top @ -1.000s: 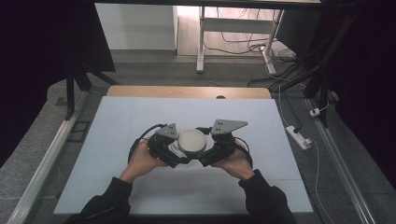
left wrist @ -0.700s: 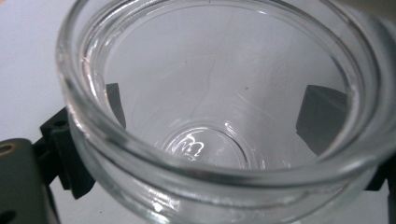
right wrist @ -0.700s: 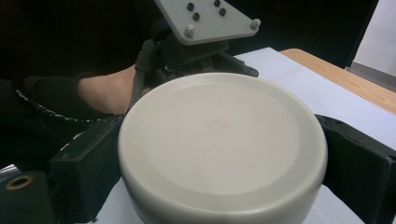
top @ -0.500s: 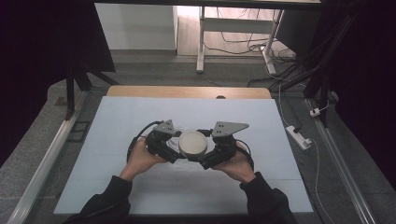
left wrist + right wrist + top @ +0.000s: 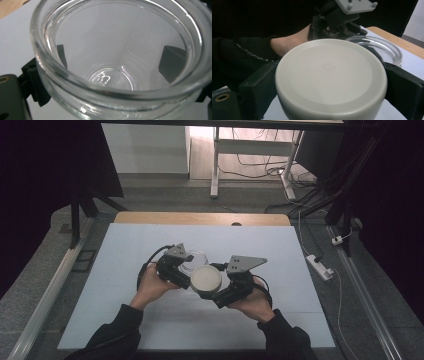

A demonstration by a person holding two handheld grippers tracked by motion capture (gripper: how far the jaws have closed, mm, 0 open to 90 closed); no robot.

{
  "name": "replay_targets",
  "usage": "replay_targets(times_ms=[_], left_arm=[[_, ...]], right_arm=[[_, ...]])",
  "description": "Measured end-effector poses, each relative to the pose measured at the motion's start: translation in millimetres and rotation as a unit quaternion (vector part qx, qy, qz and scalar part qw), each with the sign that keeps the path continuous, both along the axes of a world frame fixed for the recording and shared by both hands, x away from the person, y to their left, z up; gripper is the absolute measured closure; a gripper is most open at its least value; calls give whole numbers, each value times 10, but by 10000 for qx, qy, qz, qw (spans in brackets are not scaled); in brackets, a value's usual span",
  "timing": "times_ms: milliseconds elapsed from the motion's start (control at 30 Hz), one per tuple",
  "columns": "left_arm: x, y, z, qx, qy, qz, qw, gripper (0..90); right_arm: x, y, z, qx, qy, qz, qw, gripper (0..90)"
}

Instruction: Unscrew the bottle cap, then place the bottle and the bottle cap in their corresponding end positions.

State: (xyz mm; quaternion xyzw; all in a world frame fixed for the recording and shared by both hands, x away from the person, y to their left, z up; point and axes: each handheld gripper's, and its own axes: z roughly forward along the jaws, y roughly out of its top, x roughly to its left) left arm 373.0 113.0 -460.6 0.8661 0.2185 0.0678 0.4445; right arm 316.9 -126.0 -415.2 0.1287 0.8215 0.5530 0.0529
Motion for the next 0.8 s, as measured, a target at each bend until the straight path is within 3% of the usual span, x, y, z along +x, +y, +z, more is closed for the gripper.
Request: replay_targets(times_ms=[800], left_arm=[[192,-8,6,-125,-141,316,9993,72]], right_arm=[[-117,0,-186,-84,33,72,9999,71]])
